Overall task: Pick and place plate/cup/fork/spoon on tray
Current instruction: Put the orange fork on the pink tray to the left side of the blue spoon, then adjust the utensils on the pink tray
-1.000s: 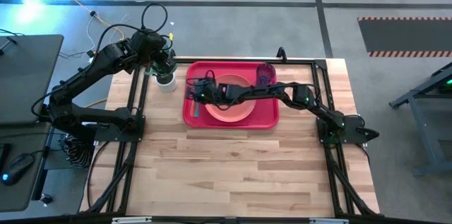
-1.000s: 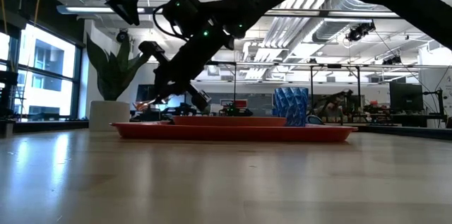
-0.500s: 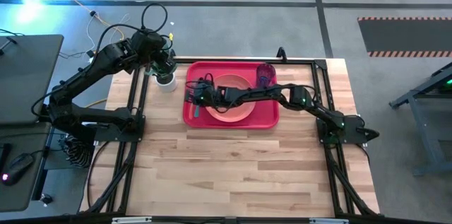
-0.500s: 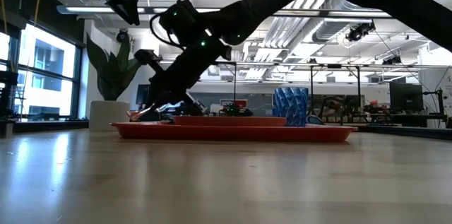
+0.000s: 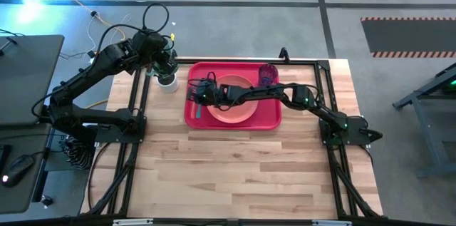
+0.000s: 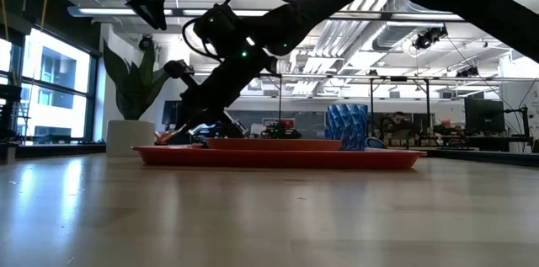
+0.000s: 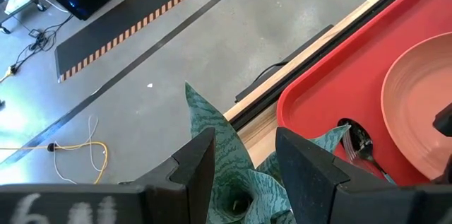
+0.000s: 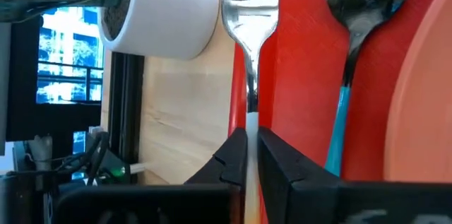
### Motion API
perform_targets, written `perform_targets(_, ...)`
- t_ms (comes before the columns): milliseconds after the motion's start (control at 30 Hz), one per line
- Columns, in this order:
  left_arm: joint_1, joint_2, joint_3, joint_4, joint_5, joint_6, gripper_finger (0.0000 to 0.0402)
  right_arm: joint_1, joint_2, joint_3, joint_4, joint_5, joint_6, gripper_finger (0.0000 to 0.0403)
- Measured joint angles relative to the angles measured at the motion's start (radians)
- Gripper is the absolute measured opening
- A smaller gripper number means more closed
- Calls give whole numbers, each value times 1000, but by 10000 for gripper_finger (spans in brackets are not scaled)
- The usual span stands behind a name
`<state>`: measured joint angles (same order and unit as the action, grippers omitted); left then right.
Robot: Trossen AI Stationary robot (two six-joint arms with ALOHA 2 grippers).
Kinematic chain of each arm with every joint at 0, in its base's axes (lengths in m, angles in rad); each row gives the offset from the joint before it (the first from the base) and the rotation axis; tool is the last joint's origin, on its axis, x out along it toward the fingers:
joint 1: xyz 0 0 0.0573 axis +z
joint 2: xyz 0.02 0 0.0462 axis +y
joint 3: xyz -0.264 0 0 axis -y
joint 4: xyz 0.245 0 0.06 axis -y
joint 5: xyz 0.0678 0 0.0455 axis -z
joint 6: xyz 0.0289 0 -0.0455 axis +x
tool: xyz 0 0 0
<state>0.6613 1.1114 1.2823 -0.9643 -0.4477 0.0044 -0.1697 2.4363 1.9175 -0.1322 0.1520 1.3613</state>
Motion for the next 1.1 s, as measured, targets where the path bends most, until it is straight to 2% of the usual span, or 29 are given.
perform_targets(300, 0, 0, 0, 0, 0, 0, 141, -7, 0, 0, 3, -11, 8, 64)
perform_targets(533, 0, 0, 0, 0, 0, 0, 141, -9, 0, 0, 12, -10, 6, 66)
perform_targets(667, 0, 0, 0, -2, 0, 1, 141, -14, -4, 0, 70, -11, -24, 67)
perform_targets(900, 0, 0, 0, -27, 1, 33, 141, -19, -53, 2, 57, -4, -109, 67)
perform_targets(1000, 0, 0, 0, -48, 5, 34, 141, -20, -89, 2, -4, 1, -171, 67)
perform_targets(1100, 0, 0, 0, -66, 34, 34, 141, -20, -148, 2, -98, 51, -234, 67)
